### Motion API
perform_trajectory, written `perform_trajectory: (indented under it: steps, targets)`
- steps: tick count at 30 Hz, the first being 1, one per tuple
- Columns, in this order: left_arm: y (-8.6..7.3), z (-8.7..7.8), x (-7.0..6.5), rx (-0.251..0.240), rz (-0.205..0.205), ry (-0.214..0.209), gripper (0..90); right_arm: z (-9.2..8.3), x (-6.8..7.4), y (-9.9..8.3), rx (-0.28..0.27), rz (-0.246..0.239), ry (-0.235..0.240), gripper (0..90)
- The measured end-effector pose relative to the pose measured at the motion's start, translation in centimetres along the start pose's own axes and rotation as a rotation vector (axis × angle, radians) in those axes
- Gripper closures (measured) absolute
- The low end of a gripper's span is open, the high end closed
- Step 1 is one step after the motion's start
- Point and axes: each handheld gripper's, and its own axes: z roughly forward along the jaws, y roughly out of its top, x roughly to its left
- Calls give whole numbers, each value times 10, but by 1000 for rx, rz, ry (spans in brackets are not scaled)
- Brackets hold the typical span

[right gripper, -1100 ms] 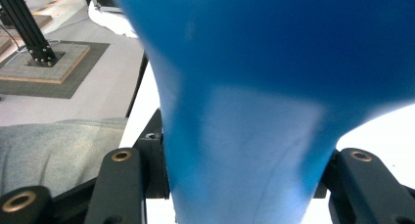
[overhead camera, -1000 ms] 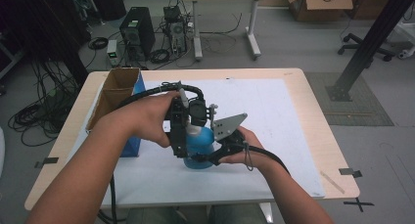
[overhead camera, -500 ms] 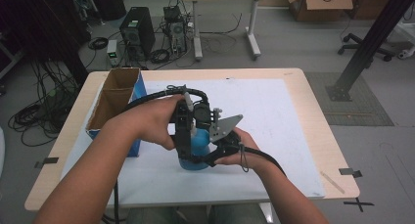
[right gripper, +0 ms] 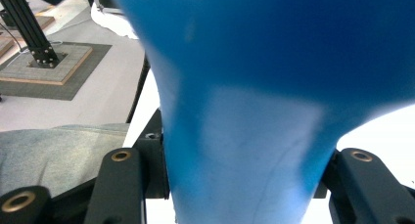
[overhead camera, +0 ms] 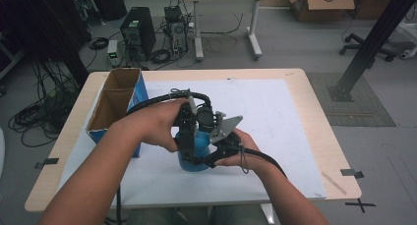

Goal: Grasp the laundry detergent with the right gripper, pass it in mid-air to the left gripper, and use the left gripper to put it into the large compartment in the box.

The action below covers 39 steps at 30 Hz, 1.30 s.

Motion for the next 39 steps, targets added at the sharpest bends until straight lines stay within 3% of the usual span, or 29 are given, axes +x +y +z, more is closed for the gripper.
perform_trajectory:
  steps: [12, 26, 39]
  targets:
    - [1, 0, -1, -1, -4, 6, 128, 0, 0, 0, -5, -2, 2, 452]
    - [1, -1, -2, -19, 1, 1, 202, -1, 0, 0, -8, -2, -5, 452]
    - [1, 1, -1, -5, -2, 1, 269, 0, 0, 3, -17, -10, -1, 452]
